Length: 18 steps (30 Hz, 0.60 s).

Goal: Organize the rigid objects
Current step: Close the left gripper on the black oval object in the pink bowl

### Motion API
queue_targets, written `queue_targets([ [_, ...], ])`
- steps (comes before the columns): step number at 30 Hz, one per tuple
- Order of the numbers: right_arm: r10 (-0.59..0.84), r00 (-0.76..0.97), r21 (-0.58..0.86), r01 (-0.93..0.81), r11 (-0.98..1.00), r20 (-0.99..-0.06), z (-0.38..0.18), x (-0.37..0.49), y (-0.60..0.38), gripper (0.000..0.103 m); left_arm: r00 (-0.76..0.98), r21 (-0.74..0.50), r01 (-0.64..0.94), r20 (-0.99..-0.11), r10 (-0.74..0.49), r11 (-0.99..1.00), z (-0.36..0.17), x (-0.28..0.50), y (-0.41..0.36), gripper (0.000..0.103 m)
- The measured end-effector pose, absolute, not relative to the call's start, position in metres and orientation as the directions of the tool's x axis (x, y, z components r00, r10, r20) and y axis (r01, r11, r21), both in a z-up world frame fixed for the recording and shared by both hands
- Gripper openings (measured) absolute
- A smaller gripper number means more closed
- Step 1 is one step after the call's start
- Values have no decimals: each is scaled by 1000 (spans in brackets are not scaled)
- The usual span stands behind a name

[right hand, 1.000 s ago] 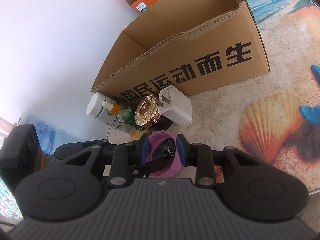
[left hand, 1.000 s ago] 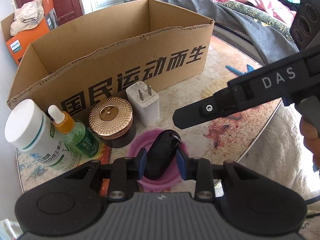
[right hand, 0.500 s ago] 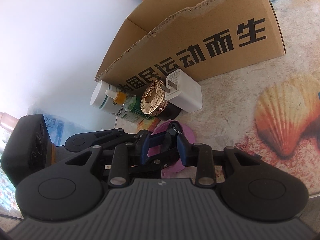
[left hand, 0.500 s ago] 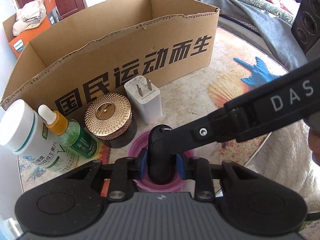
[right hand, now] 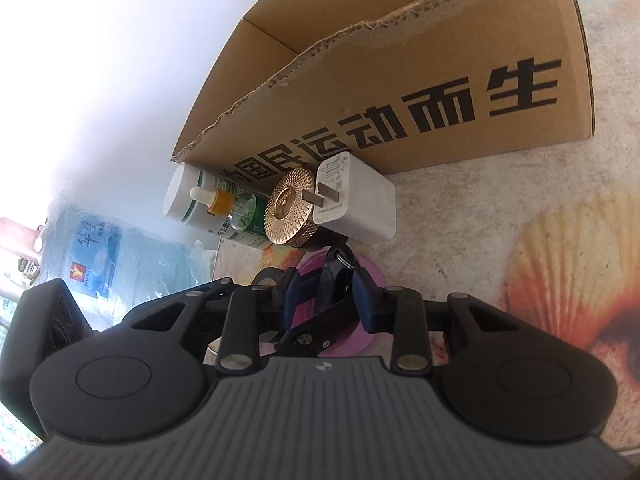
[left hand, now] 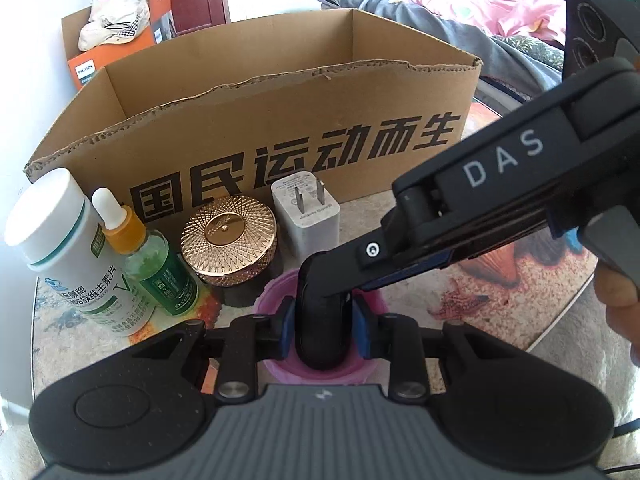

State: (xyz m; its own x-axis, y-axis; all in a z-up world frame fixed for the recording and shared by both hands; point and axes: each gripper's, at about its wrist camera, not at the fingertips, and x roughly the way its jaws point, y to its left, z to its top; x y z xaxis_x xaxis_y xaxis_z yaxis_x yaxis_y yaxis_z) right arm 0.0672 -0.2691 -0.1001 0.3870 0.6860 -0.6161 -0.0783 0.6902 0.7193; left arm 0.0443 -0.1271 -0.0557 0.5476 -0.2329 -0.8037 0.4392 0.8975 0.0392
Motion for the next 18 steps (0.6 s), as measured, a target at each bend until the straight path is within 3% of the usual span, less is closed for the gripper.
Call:
queue_targets([
  [18,578,514,613,-121,781,-635,-98,61,-255,33,592,-59,454,-726,-350,889,-65,37,-96,30],
])
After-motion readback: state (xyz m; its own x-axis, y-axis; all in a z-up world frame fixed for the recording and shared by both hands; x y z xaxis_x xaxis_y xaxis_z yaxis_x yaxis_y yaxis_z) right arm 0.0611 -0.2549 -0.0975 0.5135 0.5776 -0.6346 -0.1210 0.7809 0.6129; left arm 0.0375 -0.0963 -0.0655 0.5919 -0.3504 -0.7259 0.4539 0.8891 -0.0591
